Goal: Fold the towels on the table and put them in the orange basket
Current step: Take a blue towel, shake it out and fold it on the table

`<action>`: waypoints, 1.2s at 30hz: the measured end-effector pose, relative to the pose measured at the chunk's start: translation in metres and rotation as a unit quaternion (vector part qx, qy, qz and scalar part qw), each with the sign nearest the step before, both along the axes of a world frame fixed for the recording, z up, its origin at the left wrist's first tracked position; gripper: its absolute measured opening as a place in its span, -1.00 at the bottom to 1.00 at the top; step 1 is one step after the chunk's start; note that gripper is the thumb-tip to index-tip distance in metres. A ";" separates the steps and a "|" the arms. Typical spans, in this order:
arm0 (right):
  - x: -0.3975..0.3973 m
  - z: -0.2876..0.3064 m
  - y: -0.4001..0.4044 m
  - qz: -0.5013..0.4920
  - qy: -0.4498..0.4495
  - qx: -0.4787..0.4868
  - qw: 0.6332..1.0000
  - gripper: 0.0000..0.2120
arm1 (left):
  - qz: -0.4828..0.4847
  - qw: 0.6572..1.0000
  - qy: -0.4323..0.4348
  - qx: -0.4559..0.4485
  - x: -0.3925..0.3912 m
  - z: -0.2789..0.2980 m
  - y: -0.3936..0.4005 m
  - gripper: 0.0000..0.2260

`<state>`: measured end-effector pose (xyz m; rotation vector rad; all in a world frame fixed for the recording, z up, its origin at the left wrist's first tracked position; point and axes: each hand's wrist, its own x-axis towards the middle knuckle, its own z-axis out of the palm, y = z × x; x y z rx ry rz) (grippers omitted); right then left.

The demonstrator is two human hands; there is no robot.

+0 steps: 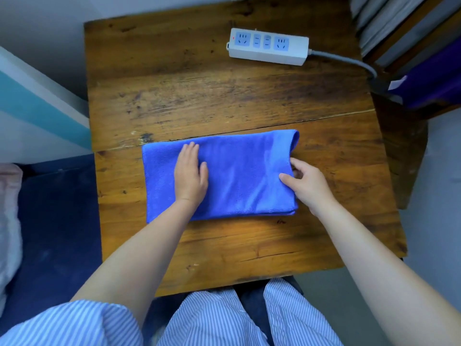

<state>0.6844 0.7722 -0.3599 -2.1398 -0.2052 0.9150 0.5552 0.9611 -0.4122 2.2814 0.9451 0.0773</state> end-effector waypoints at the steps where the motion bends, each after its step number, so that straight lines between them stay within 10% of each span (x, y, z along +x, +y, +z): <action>1: -0.003 0.004 0.008 0.016 -0.026 -0.001 1.000 -0.61 | 0.006 1.000 0.004 0.004 -0.009 0.003 0.004 -0.56; 16: -0.121 0.001 0.168 0.238 0.003 0.030 0.971 -0.60 | 0.252 0.966 0.054 -0.012 -0.194 0.014 0.030 -0.76; 25: -0.110 -0.014 0.149 0.254 -0.022 0.035 0.966 -0.70 | 0.229 0.970 0.054 -0.059 -0.193 0.008 0.020 -0.77; 31: -0.093 -0.009 0.096 0.424 -0.306 0.012 0.852 -0.73 | 0.202 0.970 0.086 -0.102 -0.137 0.004 0.016 -0.56; 36: -0.086 -0.028 0.071 0.548 -0.264 -0.132 0.783 -0.27 | 0.216 0.964 0.110 -0.108 -0.124 -0.002 0.022 -0.67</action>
